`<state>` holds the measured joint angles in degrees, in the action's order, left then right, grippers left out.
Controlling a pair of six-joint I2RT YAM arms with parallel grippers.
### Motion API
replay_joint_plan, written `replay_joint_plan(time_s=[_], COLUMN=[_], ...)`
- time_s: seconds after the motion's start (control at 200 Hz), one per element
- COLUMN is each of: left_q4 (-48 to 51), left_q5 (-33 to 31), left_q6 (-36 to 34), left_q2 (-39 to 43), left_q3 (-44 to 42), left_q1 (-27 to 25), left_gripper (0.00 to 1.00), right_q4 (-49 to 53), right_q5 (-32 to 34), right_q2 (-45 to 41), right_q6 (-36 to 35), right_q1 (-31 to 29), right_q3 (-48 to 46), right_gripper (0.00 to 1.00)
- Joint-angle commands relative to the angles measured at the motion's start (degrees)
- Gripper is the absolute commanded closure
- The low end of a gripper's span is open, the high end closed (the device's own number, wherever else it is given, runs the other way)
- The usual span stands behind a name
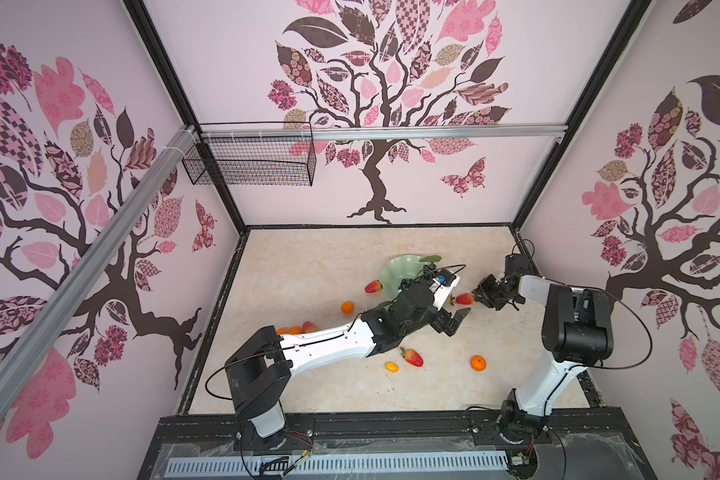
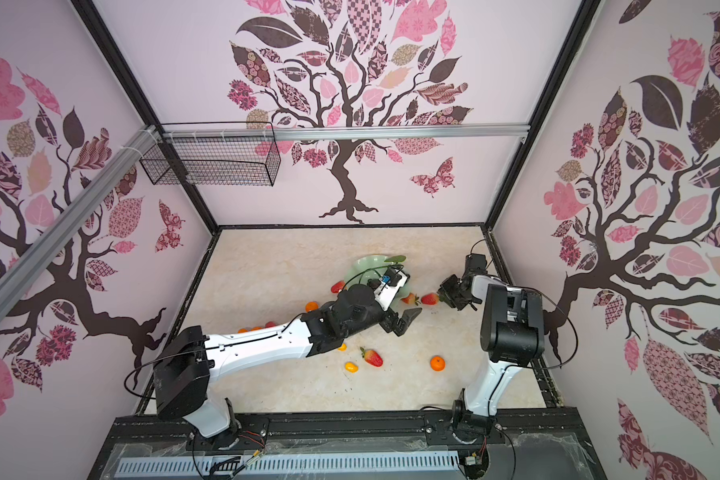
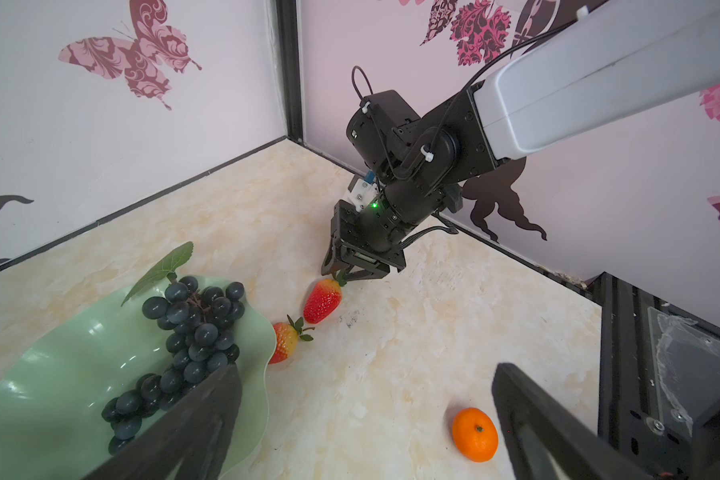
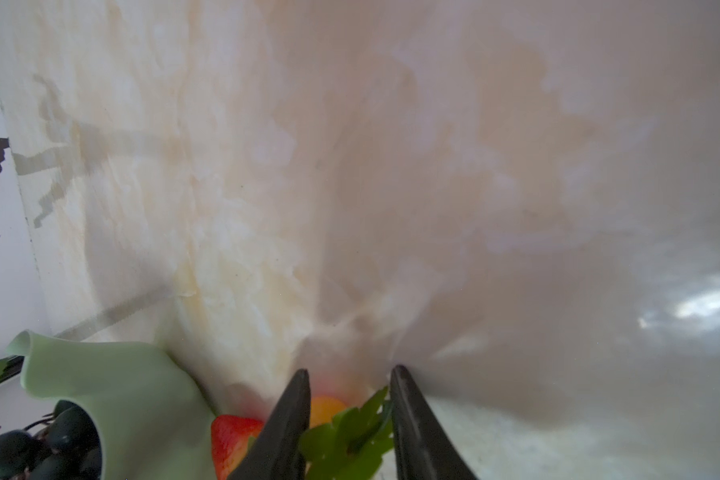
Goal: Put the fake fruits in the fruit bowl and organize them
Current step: 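Lower the right gripper and close it on the red strawberry beside the bowl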
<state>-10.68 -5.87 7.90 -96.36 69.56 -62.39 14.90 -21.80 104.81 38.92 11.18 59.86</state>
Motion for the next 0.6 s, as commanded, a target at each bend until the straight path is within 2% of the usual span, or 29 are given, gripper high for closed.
replay_joint_plan(time_s=[0.0, 0.595], left_q4=[-0.7, 0.0], left_q5=[0.0, -1.7], left_q6=[0.3, 0.6], left_q2=[-0.3, -0.2], left_q3=[-1.3, -1.0], left_q1=[0.1, 0.1], left_gripper=[0.02, 0.02], right_q4=[1.5, 0.7], right_q5=[-0.2, -0.5], right_q2=[2.1, 2.6], right_q6=[-0.2, 0.1], right_q1=[0.1, 0.1], right_q3=[1.7, 1.5], right_gripper=[0.69, 0.93])
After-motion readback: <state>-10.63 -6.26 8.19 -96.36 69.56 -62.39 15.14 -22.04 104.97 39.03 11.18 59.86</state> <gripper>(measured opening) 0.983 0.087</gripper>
